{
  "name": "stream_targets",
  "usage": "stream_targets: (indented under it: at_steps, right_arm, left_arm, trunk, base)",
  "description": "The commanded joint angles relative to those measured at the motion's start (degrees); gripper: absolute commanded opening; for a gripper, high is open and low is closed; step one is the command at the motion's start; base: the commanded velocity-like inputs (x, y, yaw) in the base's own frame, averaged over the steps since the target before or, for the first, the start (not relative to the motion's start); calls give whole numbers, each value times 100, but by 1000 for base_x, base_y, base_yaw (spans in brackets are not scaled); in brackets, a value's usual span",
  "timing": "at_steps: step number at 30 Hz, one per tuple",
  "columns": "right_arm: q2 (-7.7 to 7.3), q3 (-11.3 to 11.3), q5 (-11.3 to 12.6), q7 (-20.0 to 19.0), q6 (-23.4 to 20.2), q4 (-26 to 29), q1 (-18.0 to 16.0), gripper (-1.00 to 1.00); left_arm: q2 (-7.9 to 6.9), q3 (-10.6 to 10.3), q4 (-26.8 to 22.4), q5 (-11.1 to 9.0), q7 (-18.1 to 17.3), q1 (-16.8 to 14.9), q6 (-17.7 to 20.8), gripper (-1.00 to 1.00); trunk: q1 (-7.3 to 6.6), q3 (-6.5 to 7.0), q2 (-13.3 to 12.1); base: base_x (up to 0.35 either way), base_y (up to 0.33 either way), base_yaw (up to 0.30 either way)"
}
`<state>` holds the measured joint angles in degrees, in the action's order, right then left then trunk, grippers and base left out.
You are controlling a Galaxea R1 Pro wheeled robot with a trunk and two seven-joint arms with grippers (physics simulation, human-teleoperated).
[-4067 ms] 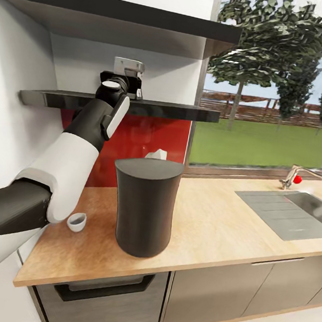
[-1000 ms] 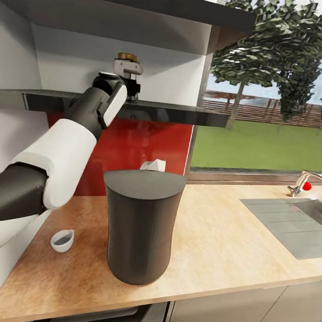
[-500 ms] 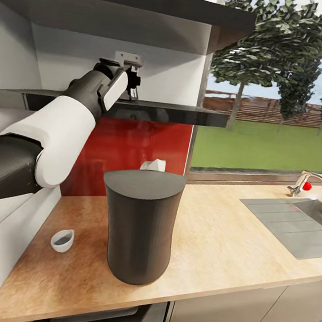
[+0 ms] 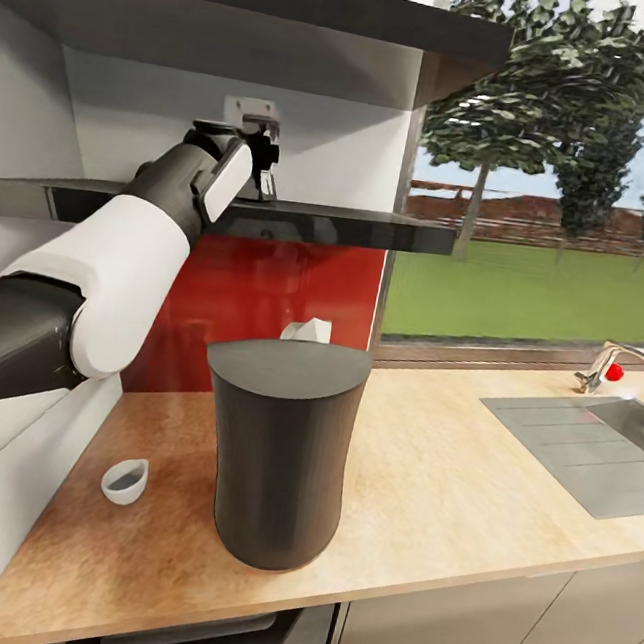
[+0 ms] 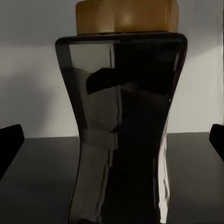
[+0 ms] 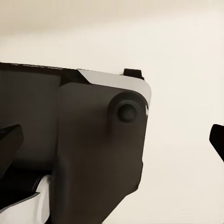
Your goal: Set up a coffee station on the kitchen countertop: keep the coffee maker on the countertop, move the bottle of coffee from the kitchen shelf to the counter next to the coffee maker, place a paper coffee filter on top of the coffee maker, put the saucer next to the coffee maker with the coffee cup on the saucer, and place the electric kettle next to the coffee maker.
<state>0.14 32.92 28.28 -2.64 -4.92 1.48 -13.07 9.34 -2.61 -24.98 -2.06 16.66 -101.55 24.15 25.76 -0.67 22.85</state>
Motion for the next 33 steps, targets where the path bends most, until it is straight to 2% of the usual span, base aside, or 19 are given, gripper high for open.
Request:
stream_targets:
  at_steps: [1, 11, 21, 33]
  right_arm:
    - [-2, 48, 56, -9, -21, 4, -3, 100]
    - [-8, 48, 46, -9, -26, 1, -3, 100]
    - [-22, 48, 30, -9, -35, -7, 2, 100]
    - [-31, 48, 29, -2, -36, -9, 49, 100]
  left_arm:
    - [-2, -30, -7, -21, 33, -1, 2, 100]
    - [-2, -29, -3, -29, 39, 12, -79, 100]
    - [-2, -31, -7, -31, 40, 19, -77, 100]
    - [-2, -29, -7, -30, 40, 37, -86, 100]
  trunk:
    - [3, -7, 8]
    - [3, -7, 8]
    - [3, -7, 8]
    - [3, -7, 8]
  base:
    - [0, 0, 0]
    - [18, 0, 0]
    - [184, 0, 0]
    - [13, 0, 0]
